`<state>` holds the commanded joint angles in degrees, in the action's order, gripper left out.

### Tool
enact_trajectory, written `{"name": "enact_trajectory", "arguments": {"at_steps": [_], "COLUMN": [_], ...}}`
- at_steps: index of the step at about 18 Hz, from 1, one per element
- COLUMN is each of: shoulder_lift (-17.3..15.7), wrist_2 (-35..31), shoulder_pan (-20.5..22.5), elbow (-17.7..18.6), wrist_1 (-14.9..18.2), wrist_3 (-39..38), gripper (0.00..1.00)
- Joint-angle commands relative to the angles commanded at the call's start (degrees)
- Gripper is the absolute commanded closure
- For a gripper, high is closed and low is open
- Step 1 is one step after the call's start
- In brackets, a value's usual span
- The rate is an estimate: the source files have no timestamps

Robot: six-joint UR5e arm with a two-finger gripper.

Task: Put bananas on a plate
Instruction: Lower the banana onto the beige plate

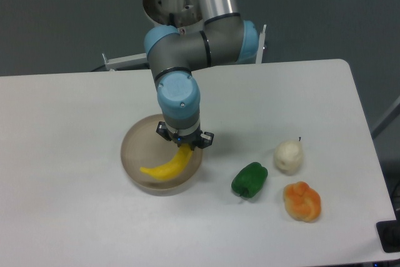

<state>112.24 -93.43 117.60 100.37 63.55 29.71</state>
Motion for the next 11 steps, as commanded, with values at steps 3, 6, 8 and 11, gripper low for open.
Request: {"name": "enact_trajectory", "arguments": {"at_steps": [3, 6, 8, 11], "shoulder_lift": [0.2, 0.5, 0.7, 1.6], "wrist_2": [-0.1, -0.2, -0.2, -0.4], "shoulder_pan": [-0.5, -1.1, -1.1, -1.2], "elbow": [1.1, 1.6, 1.8, 1.8], "wrist_1": [-1.5, -1.8, -1.8, -1.8], "wrist_3": [0.1, 0.1, 0.3, 0.7], "gripper": [0.70, 0.70, 0.70, 0.70]}}
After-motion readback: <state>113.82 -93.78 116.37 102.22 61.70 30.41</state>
